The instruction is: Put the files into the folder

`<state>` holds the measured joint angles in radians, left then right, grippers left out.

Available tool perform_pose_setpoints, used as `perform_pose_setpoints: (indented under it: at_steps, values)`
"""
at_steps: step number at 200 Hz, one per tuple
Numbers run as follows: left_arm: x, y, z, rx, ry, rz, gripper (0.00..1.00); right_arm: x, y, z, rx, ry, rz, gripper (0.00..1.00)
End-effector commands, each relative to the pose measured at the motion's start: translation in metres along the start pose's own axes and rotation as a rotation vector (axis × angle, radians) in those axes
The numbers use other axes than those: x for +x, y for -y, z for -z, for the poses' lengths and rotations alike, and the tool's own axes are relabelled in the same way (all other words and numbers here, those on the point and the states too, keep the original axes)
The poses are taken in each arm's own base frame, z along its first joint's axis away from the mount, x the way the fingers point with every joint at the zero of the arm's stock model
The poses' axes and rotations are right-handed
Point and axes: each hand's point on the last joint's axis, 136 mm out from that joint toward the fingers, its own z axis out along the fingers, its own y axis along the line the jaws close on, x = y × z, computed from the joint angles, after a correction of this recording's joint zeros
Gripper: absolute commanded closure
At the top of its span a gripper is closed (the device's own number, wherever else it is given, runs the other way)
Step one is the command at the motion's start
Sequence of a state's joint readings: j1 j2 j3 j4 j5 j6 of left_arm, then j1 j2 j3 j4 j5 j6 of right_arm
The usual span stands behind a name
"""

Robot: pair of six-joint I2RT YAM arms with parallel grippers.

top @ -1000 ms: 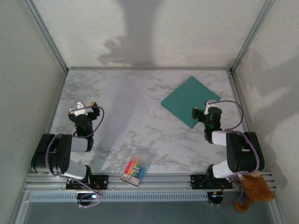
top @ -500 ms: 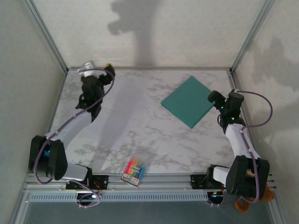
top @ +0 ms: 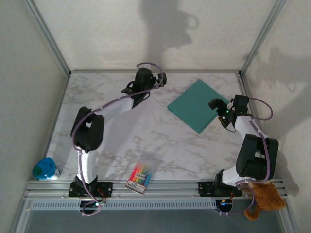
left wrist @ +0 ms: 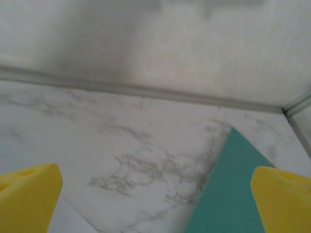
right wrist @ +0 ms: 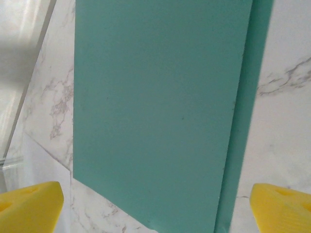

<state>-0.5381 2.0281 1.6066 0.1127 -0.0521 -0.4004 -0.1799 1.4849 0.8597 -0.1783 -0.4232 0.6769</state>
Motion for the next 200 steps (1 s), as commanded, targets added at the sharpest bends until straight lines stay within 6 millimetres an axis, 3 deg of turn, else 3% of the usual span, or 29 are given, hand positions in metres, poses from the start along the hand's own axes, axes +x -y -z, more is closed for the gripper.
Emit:
perform_pose_setpoints:
  at_steps: [1,47,90,139,200]
  values:
    - [0.035,0.020,-0.020,0.048,-0.138,0.035,0.01,0.005,-0.005,-0.008,-0.040,-0.064,-0.029,0.01]
    - [0.090,0.031,-0.056,0.088,-0.305,0.072,0.01,0.008,0.004,-0.021,-0.026,-0.103,-0.023,0.02]
    - [0.130,0.043,-0.070,0.169,-0.436,0.118,0.03,0.005,0.008,-0.029,-0.014,-0.106,-0.020,0.02]
    - [0.157,0.046,-0.078,0.190,-0.519,0.130,0.10,0.003,0.013,-0.042,-0.015,-0.126,-0.040,0.02]
    - [0.176,0.051,-0.082,0.212,-0.581,0.142,0.13,0.001,0.014,-0.056,-0.029,-0.156,-0.058,0.06]
